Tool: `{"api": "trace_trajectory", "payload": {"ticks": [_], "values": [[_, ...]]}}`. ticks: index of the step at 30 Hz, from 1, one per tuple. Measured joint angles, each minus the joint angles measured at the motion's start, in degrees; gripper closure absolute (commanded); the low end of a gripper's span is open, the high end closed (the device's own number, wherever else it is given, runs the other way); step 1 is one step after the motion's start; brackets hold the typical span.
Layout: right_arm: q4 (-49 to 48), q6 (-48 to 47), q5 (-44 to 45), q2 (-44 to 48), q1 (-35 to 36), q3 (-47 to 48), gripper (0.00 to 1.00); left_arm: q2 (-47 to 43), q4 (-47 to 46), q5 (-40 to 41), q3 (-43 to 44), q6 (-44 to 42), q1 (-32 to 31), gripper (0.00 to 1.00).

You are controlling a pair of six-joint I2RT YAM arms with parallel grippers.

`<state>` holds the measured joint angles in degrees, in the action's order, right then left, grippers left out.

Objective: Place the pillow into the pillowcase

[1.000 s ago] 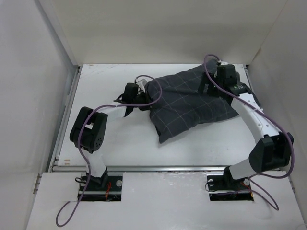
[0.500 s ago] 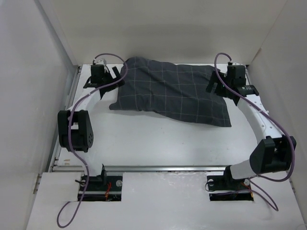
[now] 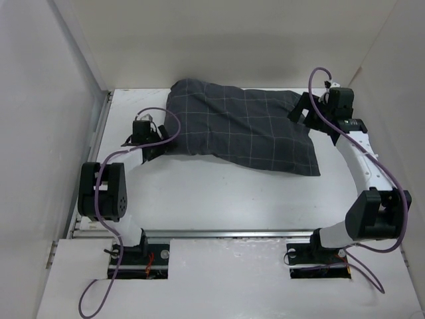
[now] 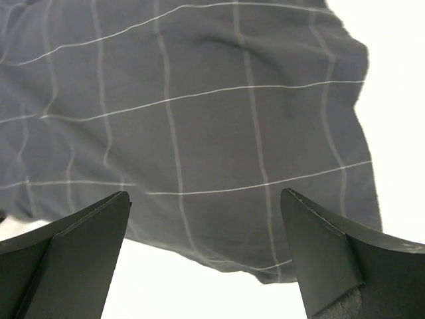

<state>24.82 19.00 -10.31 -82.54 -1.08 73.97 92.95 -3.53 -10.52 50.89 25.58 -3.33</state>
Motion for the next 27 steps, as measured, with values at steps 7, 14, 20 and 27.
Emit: {"api": "trace_trajectory", "payload": {"ticks": [7,14,20,27], "values": [[-0.35,-0.39,-2.12,-0.02,0.04,-0.72,0.0,4.46,-1.99,0.24,5.46,-2.16,-0.74,1.0],[-0.33,-1.27,-0.04,0.0,0.04,-0.76,0.0,-5.77,-1.25,8.35,1.4,1.27,1.29,1.0],[0.24,-1.31,0.87,0.0,0.04,-0.74,0.0,3.19,0.83,9.7,1.25,7.65,7.28,0.88],[0.2,-1.33,0.5,0.39,0.04,-0.76,0.0,-5.68,7.48,11.89,1.22,8.94,7.58,0.0]]}}
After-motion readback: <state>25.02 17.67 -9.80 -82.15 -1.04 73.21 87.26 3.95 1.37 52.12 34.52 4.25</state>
